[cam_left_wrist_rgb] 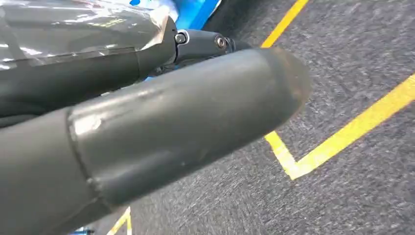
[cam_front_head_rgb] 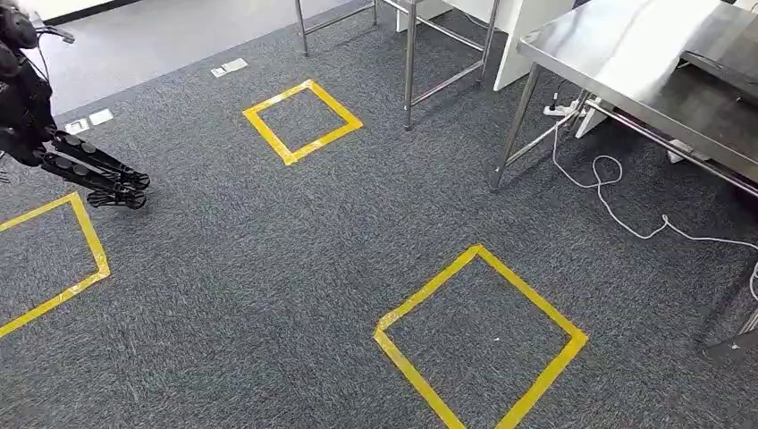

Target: Take the parts from the cabinet and place them on the table.

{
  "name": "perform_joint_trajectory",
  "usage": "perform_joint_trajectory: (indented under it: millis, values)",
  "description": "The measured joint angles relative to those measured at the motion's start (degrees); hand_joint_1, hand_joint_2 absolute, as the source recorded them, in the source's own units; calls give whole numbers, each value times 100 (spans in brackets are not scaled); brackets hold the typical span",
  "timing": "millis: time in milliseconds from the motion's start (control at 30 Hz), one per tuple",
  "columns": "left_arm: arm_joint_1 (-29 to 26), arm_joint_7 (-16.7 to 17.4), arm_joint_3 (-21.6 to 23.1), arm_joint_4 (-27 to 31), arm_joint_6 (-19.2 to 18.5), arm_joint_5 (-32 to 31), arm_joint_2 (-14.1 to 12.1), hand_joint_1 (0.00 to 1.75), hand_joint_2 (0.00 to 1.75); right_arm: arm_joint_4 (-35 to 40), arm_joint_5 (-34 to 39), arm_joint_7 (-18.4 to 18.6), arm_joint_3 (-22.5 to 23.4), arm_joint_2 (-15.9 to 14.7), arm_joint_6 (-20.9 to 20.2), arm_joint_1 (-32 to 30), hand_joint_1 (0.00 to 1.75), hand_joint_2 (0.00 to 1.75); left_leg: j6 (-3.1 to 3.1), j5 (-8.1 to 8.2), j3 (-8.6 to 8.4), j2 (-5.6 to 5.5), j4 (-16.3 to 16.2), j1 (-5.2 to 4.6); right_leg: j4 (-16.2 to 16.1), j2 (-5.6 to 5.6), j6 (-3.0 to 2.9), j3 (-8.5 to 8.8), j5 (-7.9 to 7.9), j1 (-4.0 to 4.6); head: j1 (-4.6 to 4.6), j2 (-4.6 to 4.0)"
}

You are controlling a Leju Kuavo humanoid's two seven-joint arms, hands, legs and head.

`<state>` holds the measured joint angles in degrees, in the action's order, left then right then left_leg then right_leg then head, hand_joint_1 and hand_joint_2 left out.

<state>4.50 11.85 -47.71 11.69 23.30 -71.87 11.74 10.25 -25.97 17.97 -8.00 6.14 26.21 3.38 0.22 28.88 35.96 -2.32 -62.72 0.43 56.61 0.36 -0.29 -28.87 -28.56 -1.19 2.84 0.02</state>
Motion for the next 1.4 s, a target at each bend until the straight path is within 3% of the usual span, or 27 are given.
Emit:
perform_joint_trajectory:
  millis: [67, 133, 167, 233, 267, 300, 400, 433, 500, 533, 600, 633, 667, 767, 800, 900, 933, 967, 1033, 1100, 1133, 1200, 1233, 1267, 1300, 1333, 1400]
  values:
    - [2, -20, 0, 0, 0, -18, 0, 0, 0, 0, 35, -4, 4, 2, 7, -31, 0, 0, -39, 424, 445, 147, -924, 16, 2, -147, -28, 0, -19, 39, 0, 0]
    - [-5, -31, 0, 0, -2, -26, 0, 0, 0, 0, 48, -4, 13, -4, 13, -45, 0, 0, -42, 436, 607, 197, -1226, 23, 3, -276, -48, 4, -36, 52, -2, 0]
    - [-13, -31, 2, 0, -2, -30, 0, 0, 0, 0, 50, -4, 18, -4, 18, -41, 0, 0, -27, 263, 496, 218, -994, 22, 3, -333, -57, 13, -45, 56, -4, 0]
    - [-11, -33, 2, 2, -2, -39, -2, 0, 0, 0, 50, -11, 22, 4, 24, -27, 0, 0, 38, -216, -35, 352, -3, 13, 3, -425, -51, 53, -74, 62, -4, 0]
    - [-4, -35, 2, 2, -2, -52, -2, 0, 0, 0, 50, -13, 24, 11, 26, -23, 0, 0, 96, -287, -258, 611, 409, -18, 2, -456, -26, 73, -96, 74, 0, 0]
    - [15, -35, 4, 2, -2, -55, -7, 0, 0, 0, 50, -13, 26, 13, 28, -23, 0, 0, 111, -256, -285, 611, 458, -68, 19, -496, 21, 68, -127, 145, 0, 0]
    - [14, -33, 4, 2, -2, -53, -9, 0, 0, 0, 48, -13, 28, 22, 35, -14, 0, 0, 169, -261, -236, 432, 466, -116, -18, -650, 79, 99, -140, 121, 2, 0]
    - [14, -33, 2, 2, -2, -52, -9, 0, 0, 4, 33, -13, 28, 24, 37, -6, 0, 0, 221, -307, -294, 364, 555, -86, -6, -655, 122, 124, -174, 162, 2, 0]
    - [15, -28, 2, 2, -2, -37, 2, 0, 0, 2, 26, -22, 28, 20, 42, -5, 0, 0, 290, -352, -323, 283, 611, -43, 459, -246, 92, -100, -439, 109, 6, 0]
    - [23, -28, 2, 2, -2, -35, 0, 0, 0, 4, 26, -22, 28, 20, 42, -17, 0, 0, 305, -351, -316, 227, 611, -44, 931, -138, 58, -337, -645, 102, 29, 0]
    - [24, -26, 2, 2, -2, -33, 0, 0, 0, 0, 24, -22, 28, 13, 42, -25, 0, 0, 307, -350, -311, 80, 607, -44, 1769, -77, 70, -784, -897, 83, 28, 0]
    - [22, -24, 2, 2, -2, -26, 0, 0, 0, 0, 20, -20, 28, 13, 42, -36, 0, 0, 306, -350, -316, 9, 607, -44, 1835, -71, 114, -843, -858, 74, 26, 0]
    - [19, -15, 0, 0, -2, -24, 2, 0, 0, 0, 17, -20, 28, 11, 42, -46, 0, 0, 304, -350, -320, -57, 601, -42, 1660, -68, 175, -786, -732, 56, 28, 0]
    - [15, -11, 0, 0, -2, -22, 11, 0, 0, 0, -2, -20, 28, -7, 42, -33, 0, 0, 266, -332, -331, -249, 552, -24, 297, 70, 348, -181, -102, -28, 28, 0]
    - [13, -5, 0, 2, 0, -22, 2, 0, 0, -4, -15, -20, 28, -7, 42, -27, 0, 0, 211, -318, -320, -301, 526, -30, 197, 267, 300, -156, -94, -44, 36, 0]
    - [8, 4, -2, 0, 2, -17, 4, 0, 0, -4, -33, -20, 28, -4, 42, -16, 0, 0, 103, -309, -263, -409, 508, -26, 131, 216, 182, -104, -59, 21, 26, 0]
    - [-6, 7, -2, 0, 2, -17, 2, 0, 0, -4, -33, -17, 28, 2, 42, -15, 0, 0, 77, -324, -247, -451, 500, -16, 118, 162, 132, -109, -30, -8, 28, 0]
    - [-14, 9, -2, 0, 2, -17, -2, 0, 0, -4, -33, -17, 28, 9, 42, -11, 0, 0, 65, -270, -223, -367, 421, 7, 98, 105, 100, -99, -10, -45, 22, 0]
    - [1, 9, 0, 0, 9, -17, 2, 0, 0, -4, -35, -17, 28, 7, 42, -18, 0, 0, 7, 127, 59, 68, -182, -7, 96, 6, 14, -91, -18, -10, -15, 0]
    - [4, 9, 0, 0, 9, -17, 2, 0, 0, -4, -35, -17, 28, 0, 42, -32, 0, 0, -28, 525, 527, 179, -1106, 14, 98, -138, -10, -95, -33, 35, -9, 0]
    - [2, 9, -2, 0, 9, -17, 2, 0, 0, -7, -35, -15, 28, -9, 42, -41, 0, 0, -31, 569, 676, 196, -1382, 19, 99, -212, -20, -98, -41, 52, -13, 0]
    - [-10, 9, -2, 0, 9, -17, 2, 0, 0, -7, -35, -17, 28, -7, 42, -35, 0, 0, 4, 274, 515, 217, -1029, 18, 98, -325, -38, -85, -56, 74, -13, 0]
    - [-12, 9, -2, 0, 11, -17, 2, 0, 0, -7, -35, -22, 28, -4, 44, -26, 0, 0, 41, 20, 242, 248, -517, 10, 96, -371, -43, -72, -63, 83, -11, 0]
    - [-9, 9, -2, 2, 13, -17, 0, 0, 0, -7, -35, -24, 28, 0, 44, -17, 0, 0, 101, -183, -51, 377, 13, -16, 94, -407, -49, -57, -71, 94, -13, 0]
    - [1, 9, -2, 4, 18, -20, -2, 0, 0, -6, -35, -28, 28, 13, 46, -13, 0, 0, 169, -230, -253, 640, 376, -67, 94, -433, -35, -43, -84, 99, -11, 0]
    - [22, 7, 0, 4, 17, -18, -11, 0, 0, -7, -35, -31, 28, 13, 50, -17, 0, 0, 184, -216, -258, 629, 406, -94, 95, -476, 6, -49, -109, 154, -4, 0]
    - [16, -2, -2, 4, 35, -20, -9, 0, 0, -4, -37, -35, 28, 17, 52, -14, 0, 0, 204, -224, -233, 527, 410, -123, 86, -563, 34, -26, -116, 134, -4, 0]
